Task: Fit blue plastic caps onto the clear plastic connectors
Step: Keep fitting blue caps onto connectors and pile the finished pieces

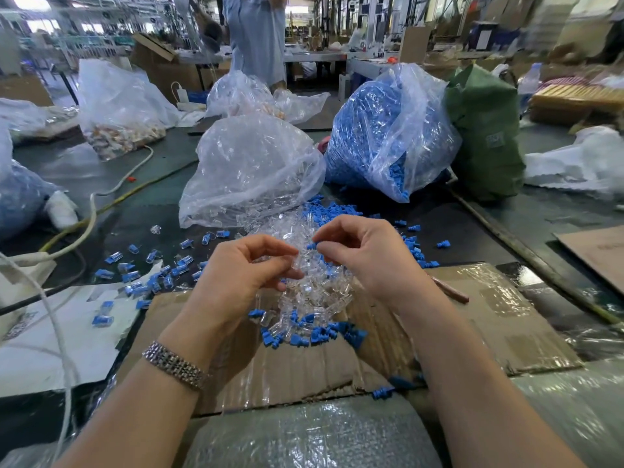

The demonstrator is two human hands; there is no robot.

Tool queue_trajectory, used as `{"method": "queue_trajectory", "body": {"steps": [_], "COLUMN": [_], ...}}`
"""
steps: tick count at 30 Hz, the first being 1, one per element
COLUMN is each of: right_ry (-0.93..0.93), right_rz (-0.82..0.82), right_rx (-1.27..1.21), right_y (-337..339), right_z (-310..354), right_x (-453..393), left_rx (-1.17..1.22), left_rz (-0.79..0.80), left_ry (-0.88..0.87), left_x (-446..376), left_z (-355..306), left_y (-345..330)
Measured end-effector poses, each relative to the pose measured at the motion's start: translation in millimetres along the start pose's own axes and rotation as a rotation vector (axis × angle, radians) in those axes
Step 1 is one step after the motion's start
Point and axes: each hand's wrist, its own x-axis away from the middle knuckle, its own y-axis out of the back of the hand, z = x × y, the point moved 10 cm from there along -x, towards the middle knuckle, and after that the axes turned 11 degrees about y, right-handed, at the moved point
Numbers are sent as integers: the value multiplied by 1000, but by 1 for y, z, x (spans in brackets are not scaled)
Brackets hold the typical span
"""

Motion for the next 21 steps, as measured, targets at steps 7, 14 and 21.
{"method": "queue_trajectory", "body": {"steps": [7,14,21], "right_ry": [4,38,116], "right_rz": [42,145,84], "right_rx": [46,79,109], "right_y": [-6,-17,-15], "right_z": [0,5,15], "right_x": [-1,1,0], "left_rx": [-336,-630,-108], "left_rz": [-108,-223,-92], "left_ry": [-293,-588,-225], "left_x": [13,30,9], "left_z": [-21,-44,-17], "left_y": [-10,-19,-4]}}
